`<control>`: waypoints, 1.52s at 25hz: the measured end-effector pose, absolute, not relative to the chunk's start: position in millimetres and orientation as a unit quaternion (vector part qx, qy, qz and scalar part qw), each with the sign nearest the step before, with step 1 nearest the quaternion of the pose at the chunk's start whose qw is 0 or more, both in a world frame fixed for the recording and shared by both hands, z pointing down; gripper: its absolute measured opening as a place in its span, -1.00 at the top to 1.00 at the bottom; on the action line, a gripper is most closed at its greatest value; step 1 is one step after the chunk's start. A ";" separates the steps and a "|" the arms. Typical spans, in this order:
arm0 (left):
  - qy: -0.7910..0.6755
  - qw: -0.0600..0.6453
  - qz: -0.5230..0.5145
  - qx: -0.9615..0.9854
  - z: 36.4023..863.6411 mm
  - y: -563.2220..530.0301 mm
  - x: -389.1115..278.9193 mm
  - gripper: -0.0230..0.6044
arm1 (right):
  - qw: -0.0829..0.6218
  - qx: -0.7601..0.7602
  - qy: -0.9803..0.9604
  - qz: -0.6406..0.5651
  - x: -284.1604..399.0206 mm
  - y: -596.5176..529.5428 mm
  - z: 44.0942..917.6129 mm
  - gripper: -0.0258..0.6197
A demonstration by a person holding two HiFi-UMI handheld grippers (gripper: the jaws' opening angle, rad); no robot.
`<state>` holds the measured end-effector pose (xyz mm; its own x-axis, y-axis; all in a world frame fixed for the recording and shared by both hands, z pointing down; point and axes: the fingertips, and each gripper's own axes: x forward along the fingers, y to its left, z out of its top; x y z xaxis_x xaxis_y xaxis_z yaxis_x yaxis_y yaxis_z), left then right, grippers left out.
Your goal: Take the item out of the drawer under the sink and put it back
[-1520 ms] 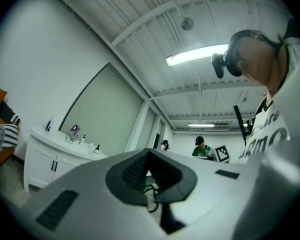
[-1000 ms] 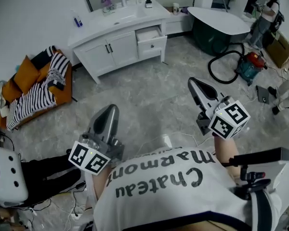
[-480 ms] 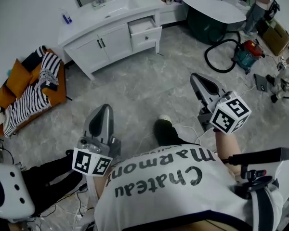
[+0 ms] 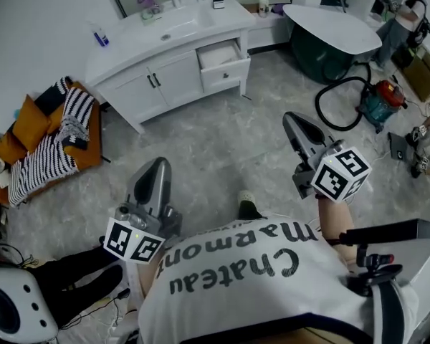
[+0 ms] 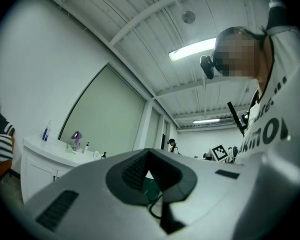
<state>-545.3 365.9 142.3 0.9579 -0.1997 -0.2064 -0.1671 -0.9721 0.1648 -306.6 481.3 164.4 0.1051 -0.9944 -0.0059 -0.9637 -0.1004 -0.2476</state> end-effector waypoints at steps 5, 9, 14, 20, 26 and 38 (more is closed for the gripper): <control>-0.113 0.072 -0.114 0.984 134.1 320.2 -497.6 0.90 | 0.101 -0.730 0.672 -0.075 -248.1 435.1 150.7 0.88; -0.132 0.083 -0.113 0.981 139.1 288.4 -460.1 0.90 | 0.086 -0.728 0.677 -0.064 -203.6 406.0 146.7 0.88; -0.141 0.066 -0.125 0.980 133.0 267.3 -431.7 0.90 | 0.089 -0.723 0.683 -0.055 -170.6 382.8 139.7 0.88; -0.154 0.069 -0.113 0.979 137.1 237.0 -390.7 0.90 | 0.086 -0.711 0.697 -0.040 -132.8 346.5 129.6 0.88; -0.179 0.112 -0.111 0.971 145.6 209.0 -371.7 0.90 | 0.081 -0.695 0.712 -0.061 -112.7 317.7 144.9 0.88; -0.182 0.125 -0.085 0.971 164.7 177.9 -343.4 0.90 | 0.089 -0.715 0.689 -0.084 -83.9 303.4 167.1 0.88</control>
<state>-343.4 177.9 164.7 0.9189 -0.3756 -0.1204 -0.3328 -0.9022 0.2744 -83.9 303.4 167.1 0.0374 -0.9993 -0.0021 -0.9696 -0.0358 -0.2422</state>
